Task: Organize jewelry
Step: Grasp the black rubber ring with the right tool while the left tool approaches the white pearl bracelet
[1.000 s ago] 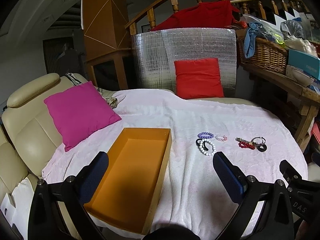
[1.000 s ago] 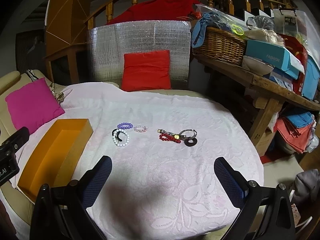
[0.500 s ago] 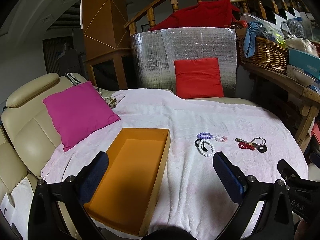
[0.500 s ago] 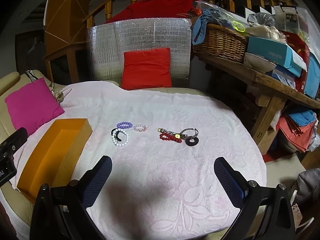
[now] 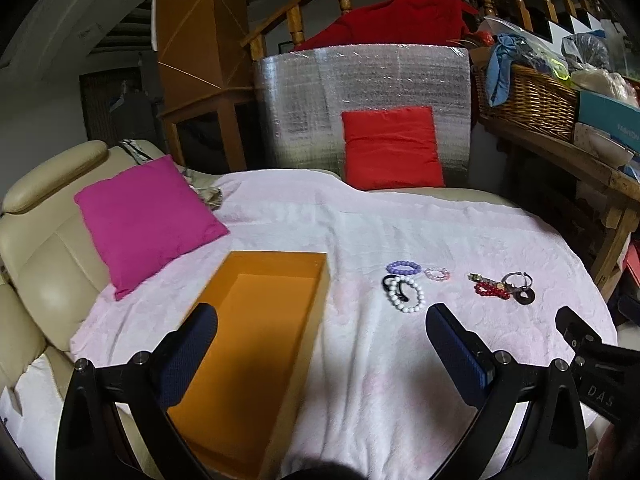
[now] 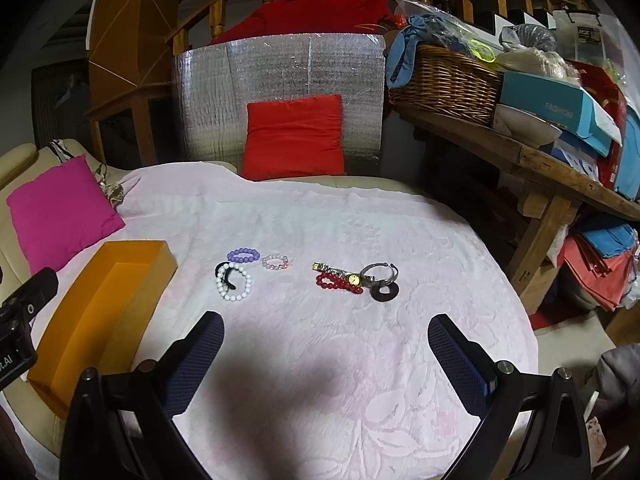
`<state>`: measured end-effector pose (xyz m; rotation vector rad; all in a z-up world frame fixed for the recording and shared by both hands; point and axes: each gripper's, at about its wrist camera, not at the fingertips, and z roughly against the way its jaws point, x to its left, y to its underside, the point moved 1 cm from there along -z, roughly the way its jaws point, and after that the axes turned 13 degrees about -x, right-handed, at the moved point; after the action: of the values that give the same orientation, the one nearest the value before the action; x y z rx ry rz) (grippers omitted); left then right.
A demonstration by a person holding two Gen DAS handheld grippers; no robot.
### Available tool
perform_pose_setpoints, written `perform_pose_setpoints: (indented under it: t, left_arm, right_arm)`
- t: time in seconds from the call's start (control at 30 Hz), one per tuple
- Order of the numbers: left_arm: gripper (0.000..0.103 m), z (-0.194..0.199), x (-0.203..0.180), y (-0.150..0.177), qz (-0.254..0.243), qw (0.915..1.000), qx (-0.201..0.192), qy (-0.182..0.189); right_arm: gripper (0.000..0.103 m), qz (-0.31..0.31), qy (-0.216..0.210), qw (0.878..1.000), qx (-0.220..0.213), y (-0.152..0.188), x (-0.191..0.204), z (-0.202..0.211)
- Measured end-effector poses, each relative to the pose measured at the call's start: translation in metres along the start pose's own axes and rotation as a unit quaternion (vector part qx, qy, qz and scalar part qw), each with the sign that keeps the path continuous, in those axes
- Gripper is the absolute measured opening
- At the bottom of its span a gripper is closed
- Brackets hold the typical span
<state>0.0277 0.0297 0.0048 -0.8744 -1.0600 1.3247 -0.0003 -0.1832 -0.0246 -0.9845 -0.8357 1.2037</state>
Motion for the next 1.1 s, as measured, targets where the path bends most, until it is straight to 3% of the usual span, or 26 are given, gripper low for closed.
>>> perform_pose_setpoints:
  t: [0.2, 0.37, 0.4, 0.57, 0.83, 0.97, 1.1]
  left_arm:
    - [0.103, -0.066, -0.028, 0.024, -0.009, 0.9971, 0.064, 0.04]
    - [0.103, -0.138, -0.058, 0.052, -0.018, 0.9926, 0.113, 0.039]
    - [0.103, -0.15, -0.061, 0.056, -0.012, 0.9915, 0.123, 0.042]
    - [0.103, -0.202, -0.077, 0.069, 0.04, 0.9857, 0.153, 0.059]
    - [0.103, -0.233, -0.079, 0.08, 0.069, 0.9802, 0.169, 0.076]
    - [0.099, -0.247, -0.08, 0.084, 0.079, 0.9767, 0.177, 0.091]
    - [0.075, -0.262, -0.081, 0.087, 0.081, 0.9746, 0.184, 0.099]
  right_arm:
    - [0.103, -0.05, -0.045, 0.998, 0.007, 0.017, -0.045, -0.054]
    - [0.099, -0.084, -0.069, 0.991, 0.074, 0.037, -0.08, -0.125]
    - [0.091, -0.092, -0.068, 0.99, 0.088, 0.039, -0.085, -0.138]
    - [0.075, -0.122, -0.052, 0.983, 0.127, 0.052, -0.105, -0.197]
    - [0.073, -0.124, -0.03, 0.976, 0.175, 0.07, -0.108, -0.246]
    - [0.056, -0.089, -0.01, 0.982, 0.166, 0.071, -0.103, -0.252]
    - [0.028, -0.097, -0.021, 0.983, 0.157, 0.071, -0.103, -0.251]
